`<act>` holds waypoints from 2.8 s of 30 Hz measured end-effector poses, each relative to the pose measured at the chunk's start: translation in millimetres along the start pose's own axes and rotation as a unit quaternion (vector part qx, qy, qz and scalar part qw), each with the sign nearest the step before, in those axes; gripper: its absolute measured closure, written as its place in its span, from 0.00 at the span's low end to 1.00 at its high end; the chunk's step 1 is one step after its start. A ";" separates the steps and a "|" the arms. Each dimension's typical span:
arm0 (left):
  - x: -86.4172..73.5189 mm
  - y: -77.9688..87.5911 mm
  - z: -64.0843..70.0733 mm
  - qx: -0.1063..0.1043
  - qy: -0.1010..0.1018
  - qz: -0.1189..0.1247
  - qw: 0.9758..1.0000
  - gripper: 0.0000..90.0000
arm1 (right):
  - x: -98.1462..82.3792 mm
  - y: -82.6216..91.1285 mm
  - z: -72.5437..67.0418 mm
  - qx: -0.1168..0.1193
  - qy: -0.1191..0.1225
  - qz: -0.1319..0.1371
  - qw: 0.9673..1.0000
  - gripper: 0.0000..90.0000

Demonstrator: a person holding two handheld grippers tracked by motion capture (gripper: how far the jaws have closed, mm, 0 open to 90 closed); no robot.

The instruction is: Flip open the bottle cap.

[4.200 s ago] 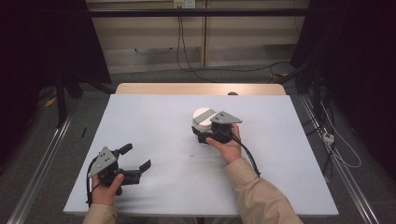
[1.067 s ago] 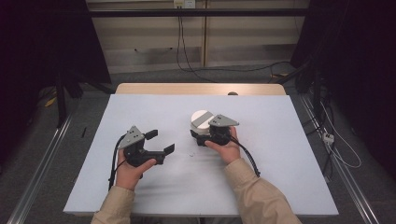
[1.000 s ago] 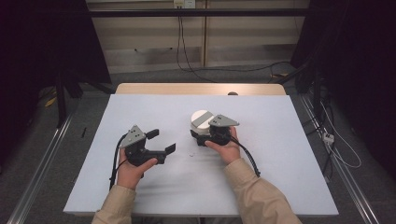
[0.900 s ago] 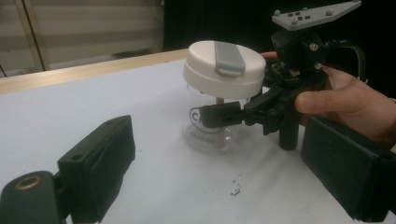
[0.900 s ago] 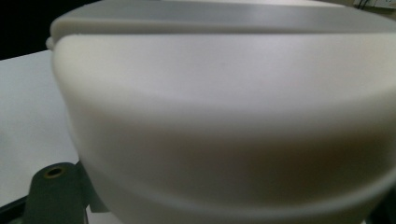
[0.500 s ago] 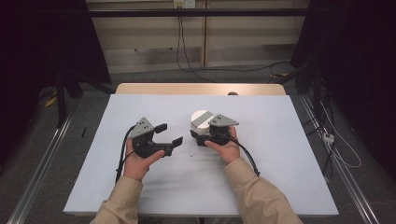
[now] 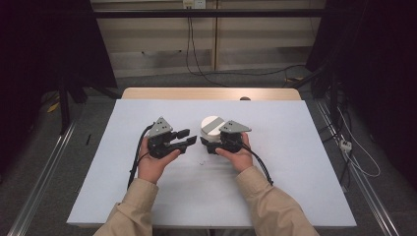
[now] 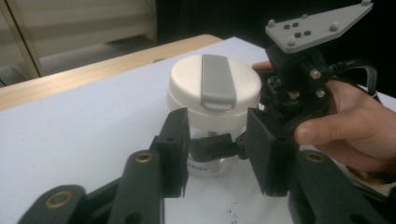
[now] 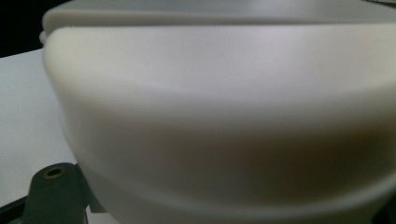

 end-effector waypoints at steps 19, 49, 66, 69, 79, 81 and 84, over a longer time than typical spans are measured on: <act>-7.6 -15.4 -5.9 0.000 0.018 -0.040 0.999 1.00 | -0.3 -0.1 -0.2 -0.001 0.002 -0.002 1.000 0.21; 3.3 -41.2 8.6 -0.004 -0.002 -0.044 0.999 1.00 | -0.8 -0.6 -0.5 -0.001 0.004 -0.005 1.000 0.21; 31.0 -51.2 9.0 0.001 -0.014 -0.037 0.999 1.00 | -0.7 -1.0 -0.6 -0.001 0.003 -0.005 1.000 0.21; 34.0 -53.7 9.2 0.001 -0.015 -0.036 0.999 1.00 | -0.8 -1.0 -0.7 -0.002 0.003 -0.006 1.000 0.21; 38.6 -56.8 7.1 0.000 -0.014 -0.036 0.999 1.00 | -0.8 -1.1 -0.7 -0.002 0.003 -0.006 1.000 0.21; 39.5 -57.7 7.2 0.001 -0.015 -0.036 0.999 1.00 | -0.8 -1.2 -0.8 -0.002 0.004 -0.006 1.000 0.21; 40.8 -59.1 7.1 0.002 -0.014 -0.035 0.999 1.00 | -0.8 -1.2 -0.8 -0.002 0.004 -0.007 1.000 0.21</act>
Point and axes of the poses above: each handheld gripper's, and its own axes: y roughly backward along the jaws, x roughly out of its top, z roughly to its right, the point moved 6 cm from there along -y, roughly forward along the jaws, and after that the axes turned 7 degrees about z, right-handed, at the moved point
